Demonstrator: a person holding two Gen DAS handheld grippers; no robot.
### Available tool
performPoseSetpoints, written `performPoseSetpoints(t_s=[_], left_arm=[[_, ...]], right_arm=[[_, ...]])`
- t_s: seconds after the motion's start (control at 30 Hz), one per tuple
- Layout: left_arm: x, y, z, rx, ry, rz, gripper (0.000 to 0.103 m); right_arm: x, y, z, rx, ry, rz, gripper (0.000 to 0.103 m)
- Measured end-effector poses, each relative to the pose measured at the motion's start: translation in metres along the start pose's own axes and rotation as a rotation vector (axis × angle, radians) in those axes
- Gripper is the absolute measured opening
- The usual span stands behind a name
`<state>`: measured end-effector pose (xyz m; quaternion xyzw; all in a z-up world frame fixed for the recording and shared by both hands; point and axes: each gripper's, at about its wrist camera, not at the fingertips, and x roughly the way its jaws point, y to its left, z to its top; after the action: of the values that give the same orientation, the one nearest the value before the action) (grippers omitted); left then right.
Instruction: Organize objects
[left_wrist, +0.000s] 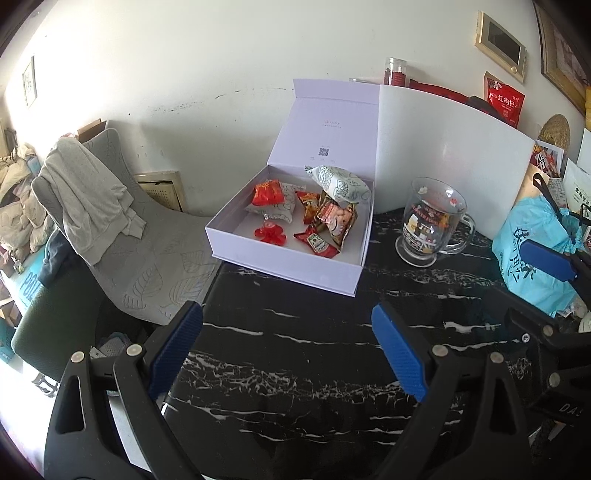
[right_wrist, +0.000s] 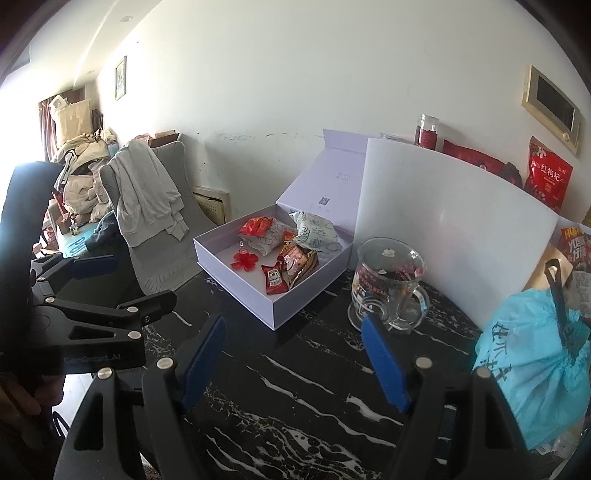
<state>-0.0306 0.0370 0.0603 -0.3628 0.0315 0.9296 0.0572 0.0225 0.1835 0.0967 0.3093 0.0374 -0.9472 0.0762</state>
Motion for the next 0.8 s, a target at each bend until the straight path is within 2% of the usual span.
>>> performPoseSetpoints(t_s=[0.33,0.8], left_arm=[[0.003,0.001,-0.019,-0.016,0.035,0.001,0.093],[0.004,0.0,-0.027,-0.011,0.046,0.004,0.093]], right_arm=[[0.004,0.004,-0.02,0.0,0.015,0.014,0.077],[0.005,0.008,-0.027,-0.032,0.024,0.013,0.077]])
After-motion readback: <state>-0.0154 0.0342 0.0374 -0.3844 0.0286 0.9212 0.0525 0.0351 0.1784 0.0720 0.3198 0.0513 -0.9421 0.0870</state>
